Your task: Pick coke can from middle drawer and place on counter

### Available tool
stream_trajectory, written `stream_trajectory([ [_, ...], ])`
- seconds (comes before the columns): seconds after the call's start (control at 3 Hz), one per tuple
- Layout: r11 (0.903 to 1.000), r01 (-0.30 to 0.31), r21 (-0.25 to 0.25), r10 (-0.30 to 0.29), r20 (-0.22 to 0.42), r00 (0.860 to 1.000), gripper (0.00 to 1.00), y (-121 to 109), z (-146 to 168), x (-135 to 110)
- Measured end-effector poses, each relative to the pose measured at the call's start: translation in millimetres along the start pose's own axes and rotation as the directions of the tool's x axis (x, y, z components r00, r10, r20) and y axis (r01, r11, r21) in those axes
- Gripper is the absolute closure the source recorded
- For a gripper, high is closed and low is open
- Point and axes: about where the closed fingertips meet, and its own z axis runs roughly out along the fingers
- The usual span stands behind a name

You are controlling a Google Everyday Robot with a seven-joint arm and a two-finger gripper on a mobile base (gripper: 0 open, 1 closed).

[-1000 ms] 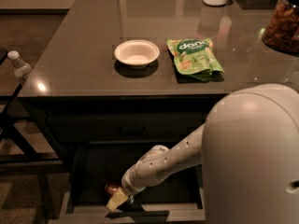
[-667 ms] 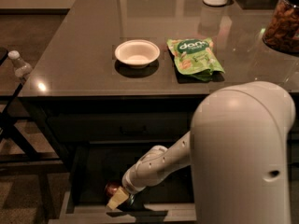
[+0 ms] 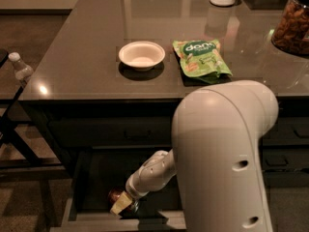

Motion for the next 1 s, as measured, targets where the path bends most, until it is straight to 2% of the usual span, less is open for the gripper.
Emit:
stream_trajectory([
  [1.0, 0.9998, 0.001, 0.022, 0.0, -0.042, 0.999, 0.0, -12, 22, 11],
])
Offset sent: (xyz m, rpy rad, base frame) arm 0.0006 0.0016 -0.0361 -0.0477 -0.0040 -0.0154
